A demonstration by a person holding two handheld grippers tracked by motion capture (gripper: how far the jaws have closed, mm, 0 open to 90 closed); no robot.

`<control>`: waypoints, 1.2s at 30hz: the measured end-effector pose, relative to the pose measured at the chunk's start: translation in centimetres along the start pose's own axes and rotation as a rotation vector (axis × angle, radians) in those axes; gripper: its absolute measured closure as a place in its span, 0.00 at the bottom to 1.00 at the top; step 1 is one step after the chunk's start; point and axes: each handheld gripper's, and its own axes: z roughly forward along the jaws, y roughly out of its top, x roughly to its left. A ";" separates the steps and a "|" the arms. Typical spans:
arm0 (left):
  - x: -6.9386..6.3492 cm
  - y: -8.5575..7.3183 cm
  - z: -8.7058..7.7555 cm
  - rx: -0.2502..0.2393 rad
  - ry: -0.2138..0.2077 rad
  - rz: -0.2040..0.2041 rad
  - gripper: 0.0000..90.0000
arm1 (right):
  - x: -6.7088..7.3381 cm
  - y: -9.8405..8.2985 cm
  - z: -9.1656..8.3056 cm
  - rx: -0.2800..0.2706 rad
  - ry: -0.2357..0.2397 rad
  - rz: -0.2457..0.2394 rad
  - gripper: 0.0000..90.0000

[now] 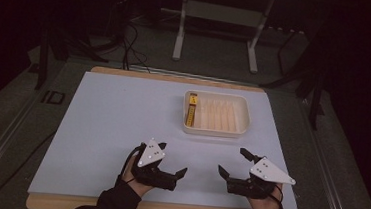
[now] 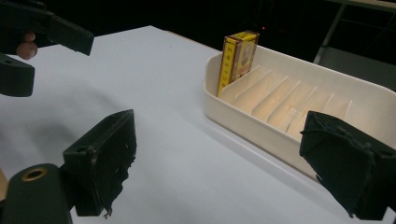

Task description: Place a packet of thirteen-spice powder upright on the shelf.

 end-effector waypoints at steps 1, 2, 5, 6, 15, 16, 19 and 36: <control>0.1 -0.2 0.0 -0.004 -0.009 0.000 0.02 | 0.0 0.0 0.0 0.001 0.002 0.000 0.12; 0.1 -0.4 0.0 -0.011 -0.013 0.008 0.02 | 0.0 0.0 0.0 0.001 0.001 -0.003 0.12; 0.2 -1.0 0.2 0.006 -0.042 0.033 0.02 | 0.0 -0.1 0.1 0.003 0.005 0.000 0.12; 0.3 -1.2 0.2 0.017 -0.044 0.032 0.02 | 0.1 -0.1 0.1 0.004 0.005 -0.002 0.12; 1.0 -2.1 0.0 0.005 -0.035 0.012 0.02 | 0.1 -0.1 0.1 0.008 0.009 -0.006 0.12; 1.0 -2.1 0.0 0.003 -0.031 0.008 0.02 | 0.1 -0.1 0.1 0.008 0.010 -0.006 0.12; 1.2 -2.2 -0.1 -0.013 -0.032 -0.004 0.02 | 0.0 -0.2 0.1 0.009 0.011 -0.005 0.12; 1.7 -2.6 -0.8 -0.052 -0.042 0.011 0.02 | -0.1 -0.7 0.4 0.033 0.036 -0.016 0.12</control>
